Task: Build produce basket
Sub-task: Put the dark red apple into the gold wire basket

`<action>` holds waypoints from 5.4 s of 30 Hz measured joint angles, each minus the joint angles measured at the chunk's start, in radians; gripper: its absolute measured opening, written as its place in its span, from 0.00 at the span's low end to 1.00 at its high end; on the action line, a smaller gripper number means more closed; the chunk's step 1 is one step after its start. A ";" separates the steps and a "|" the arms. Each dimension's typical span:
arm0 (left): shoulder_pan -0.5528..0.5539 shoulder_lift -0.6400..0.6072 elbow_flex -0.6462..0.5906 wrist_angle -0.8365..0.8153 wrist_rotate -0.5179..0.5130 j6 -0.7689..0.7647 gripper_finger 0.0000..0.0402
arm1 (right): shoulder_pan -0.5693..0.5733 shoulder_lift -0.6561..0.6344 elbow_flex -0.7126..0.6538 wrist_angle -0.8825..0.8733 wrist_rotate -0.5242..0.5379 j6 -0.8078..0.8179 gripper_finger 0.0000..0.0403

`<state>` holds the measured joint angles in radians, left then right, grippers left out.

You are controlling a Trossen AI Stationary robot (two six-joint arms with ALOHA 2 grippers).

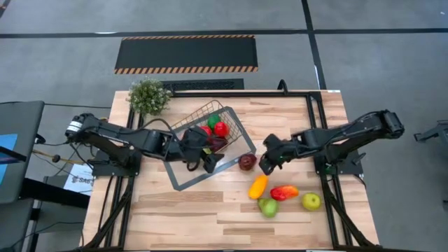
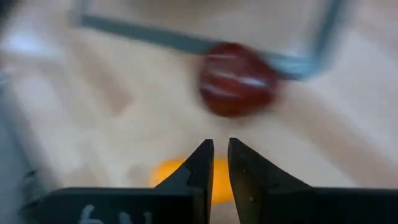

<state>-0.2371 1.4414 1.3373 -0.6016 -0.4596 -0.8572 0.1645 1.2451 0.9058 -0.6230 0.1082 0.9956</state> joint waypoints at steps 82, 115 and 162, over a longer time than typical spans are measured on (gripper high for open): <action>-0.137 0.520 -0.137 0.593 0.311 0.424 0.92 | 0.343 0.068 0.104 -0.141 0.113 0.173 0.04; -0.191 0.709 0.168 0.473 -0.105 0.102 0.92 | 0.405 0.180 0.104 -0.095 0.156 0.324 0.04; -0.085 0.427 0.271 -0.101 0.013 0.049 0.75 | 0.465 0.180 0.104 -0.108 0.153 0.340 0.04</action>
<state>-0.3218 1.8688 1.6085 -0.7028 -0.4466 -0.8084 0.6292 1.4246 1.0100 -0.7313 0.2615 1.3357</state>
